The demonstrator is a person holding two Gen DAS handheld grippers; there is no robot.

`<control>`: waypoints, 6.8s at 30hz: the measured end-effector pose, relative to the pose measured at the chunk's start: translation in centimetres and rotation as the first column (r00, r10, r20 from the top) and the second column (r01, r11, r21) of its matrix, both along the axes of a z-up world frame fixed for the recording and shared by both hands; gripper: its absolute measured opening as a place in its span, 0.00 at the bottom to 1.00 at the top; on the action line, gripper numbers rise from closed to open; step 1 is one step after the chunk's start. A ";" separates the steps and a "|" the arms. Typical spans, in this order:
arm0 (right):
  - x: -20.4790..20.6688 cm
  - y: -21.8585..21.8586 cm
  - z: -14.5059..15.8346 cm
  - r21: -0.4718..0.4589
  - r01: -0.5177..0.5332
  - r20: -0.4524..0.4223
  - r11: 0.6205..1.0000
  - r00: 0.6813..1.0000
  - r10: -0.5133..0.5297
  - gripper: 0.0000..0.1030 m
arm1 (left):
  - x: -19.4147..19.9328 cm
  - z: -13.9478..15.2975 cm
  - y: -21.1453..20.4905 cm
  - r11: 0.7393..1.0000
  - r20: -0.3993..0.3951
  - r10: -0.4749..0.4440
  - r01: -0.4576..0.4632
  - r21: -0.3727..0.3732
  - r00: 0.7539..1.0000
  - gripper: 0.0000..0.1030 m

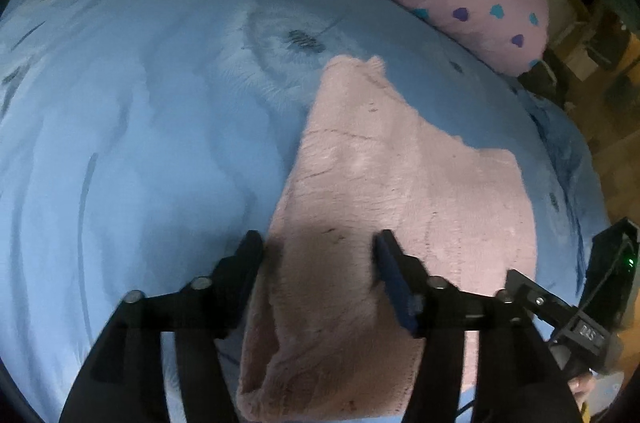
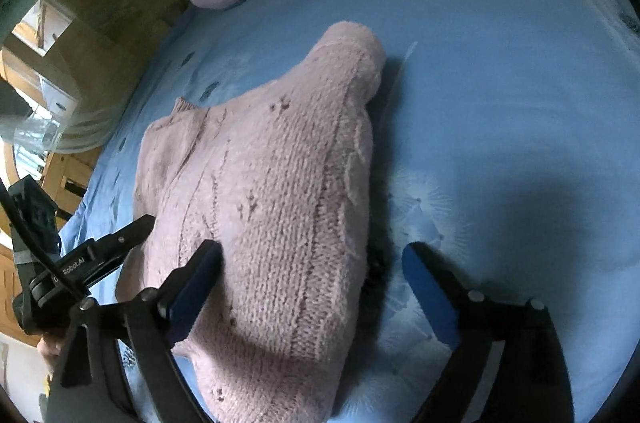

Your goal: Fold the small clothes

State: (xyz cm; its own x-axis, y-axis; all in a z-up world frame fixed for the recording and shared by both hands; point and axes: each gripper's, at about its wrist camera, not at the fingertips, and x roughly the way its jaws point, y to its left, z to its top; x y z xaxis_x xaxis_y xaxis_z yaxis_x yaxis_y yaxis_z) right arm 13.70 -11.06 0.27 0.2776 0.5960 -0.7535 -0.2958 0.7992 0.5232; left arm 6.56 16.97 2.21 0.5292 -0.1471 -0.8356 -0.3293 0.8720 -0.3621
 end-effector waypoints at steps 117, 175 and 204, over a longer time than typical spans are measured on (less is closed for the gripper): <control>-24.4 -19.4 3.8 -0.338 0.208 0.284 0.918 0.952 -0.111 0.83 | -15.7 0.5 -25.3 0.880 -0.134 -0.324 0.350 0.320 0.937 0.35; -24.0 -17.2 1.0 -0.391 0.265 0.297 0.881 0.943 -0.152 1.00 | -16.8 -0.4 -25.9 0.874 -0.069 -0.284 0.288 0.391 0.956 0.54; -24.0 -17.1 0.9 -0.391 0.266 0.298 0.881 0.942 -0.153 1.00 | -16.8 -0.4 -25.8 0.874 -0.069 -0.285 0.289 0.391 0.956 0.54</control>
